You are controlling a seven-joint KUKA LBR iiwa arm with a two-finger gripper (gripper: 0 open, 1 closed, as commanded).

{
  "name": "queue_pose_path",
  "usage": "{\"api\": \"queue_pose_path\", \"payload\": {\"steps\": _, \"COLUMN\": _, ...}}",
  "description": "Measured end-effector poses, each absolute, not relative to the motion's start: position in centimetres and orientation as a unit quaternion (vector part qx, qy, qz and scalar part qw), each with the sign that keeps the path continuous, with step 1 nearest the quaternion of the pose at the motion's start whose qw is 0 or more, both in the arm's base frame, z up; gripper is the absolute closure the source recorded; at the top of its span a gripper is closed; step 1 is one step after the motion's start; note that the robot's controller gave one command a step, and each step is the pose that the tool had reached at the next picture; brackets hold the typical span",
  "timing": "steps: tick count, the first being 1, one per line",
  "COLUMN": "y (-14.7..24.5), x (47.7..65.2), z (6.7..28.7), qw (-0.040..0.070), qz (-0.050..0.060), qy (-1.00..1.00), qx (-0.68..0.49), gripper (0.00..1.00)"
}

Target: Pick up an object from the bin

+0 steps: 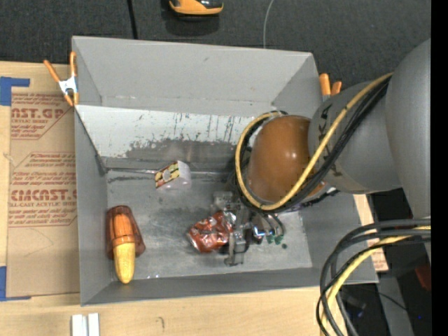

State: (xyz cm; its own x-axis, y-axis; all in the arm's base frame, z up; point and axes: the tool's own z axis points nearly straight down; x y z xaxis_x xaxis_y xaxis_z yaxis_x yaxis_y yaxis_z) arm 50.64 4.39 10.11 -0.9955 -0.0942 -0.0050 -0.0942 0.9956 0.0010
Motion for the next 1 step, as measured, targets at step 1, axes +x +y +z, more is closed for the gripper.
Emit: {"api": "queue_pose_path", "payload": {"steps": 1, "y": 4.41, "x": 49.98, "z": 6.88, "qw": -0.001, "qz": 0.001, "qy": 0.999, "qx": -0.035, "gripper": 0.00}}
